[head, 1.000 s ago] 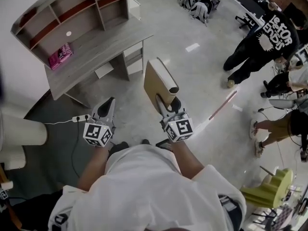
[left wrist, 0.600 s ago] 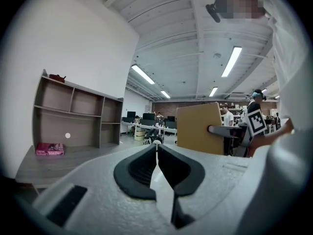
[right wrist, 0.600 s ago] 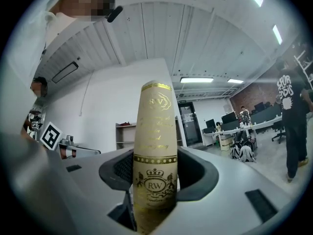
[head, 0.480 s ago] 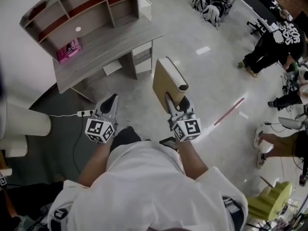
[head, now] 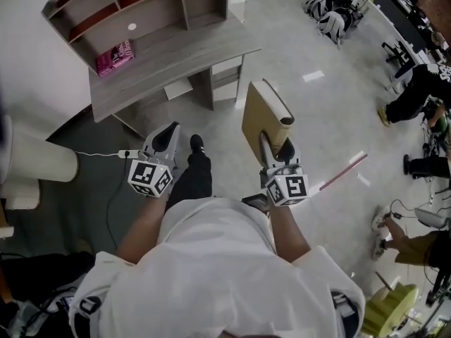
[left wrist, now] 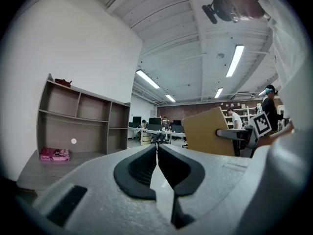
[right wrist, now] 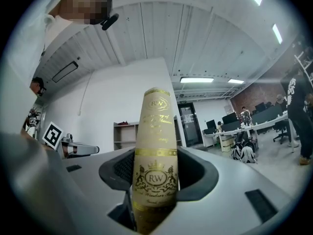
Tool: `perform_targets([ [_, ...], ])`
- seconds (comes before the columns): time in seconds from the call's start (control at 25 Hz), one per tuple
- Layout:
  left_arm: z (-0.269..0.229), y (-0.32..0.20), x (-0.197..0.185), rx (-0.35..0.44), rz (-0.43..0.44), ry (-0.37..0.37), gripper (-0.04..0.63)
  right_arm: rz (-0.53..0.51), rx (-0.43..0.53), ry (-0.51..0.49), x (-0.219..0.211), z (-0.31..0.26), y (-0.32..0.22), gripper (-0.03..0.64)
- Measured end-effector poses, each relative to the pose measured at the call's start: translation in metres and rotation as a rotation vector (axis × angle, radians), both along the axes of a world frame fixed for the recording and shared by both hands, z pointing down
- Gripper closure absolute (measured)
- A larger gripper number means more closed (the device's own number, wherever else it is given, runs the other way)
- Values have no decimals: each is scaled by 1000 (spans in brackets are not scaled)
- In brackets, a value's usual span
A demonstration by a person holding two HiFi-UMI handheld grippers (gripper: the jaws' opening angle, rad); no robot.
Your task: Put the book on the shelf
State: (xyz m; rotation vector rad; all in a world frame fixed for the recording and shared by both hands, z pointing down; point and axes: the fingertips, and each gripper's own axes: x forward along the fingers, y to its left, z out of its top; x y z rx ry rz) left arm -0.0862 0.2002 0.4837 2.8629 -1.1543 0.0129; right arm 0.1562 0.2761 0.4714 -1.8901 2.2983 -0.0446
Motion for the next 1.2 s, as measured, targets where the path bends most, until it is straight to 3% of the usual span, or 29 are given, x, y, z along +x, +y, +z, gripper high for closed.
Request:
perform_targets([
  [0.52,32,-102,-1,-46,-2,30,571,-35,-27,43,-9,18,-109,403],
  [0.84,23,-230,-2,-83,24,38,571,-12,-45,17,-13,-2,-237,403],
  [1.2,-3,-371,19,-69,79,66,571,2,-12,35,-9,-44,-371,403],
])
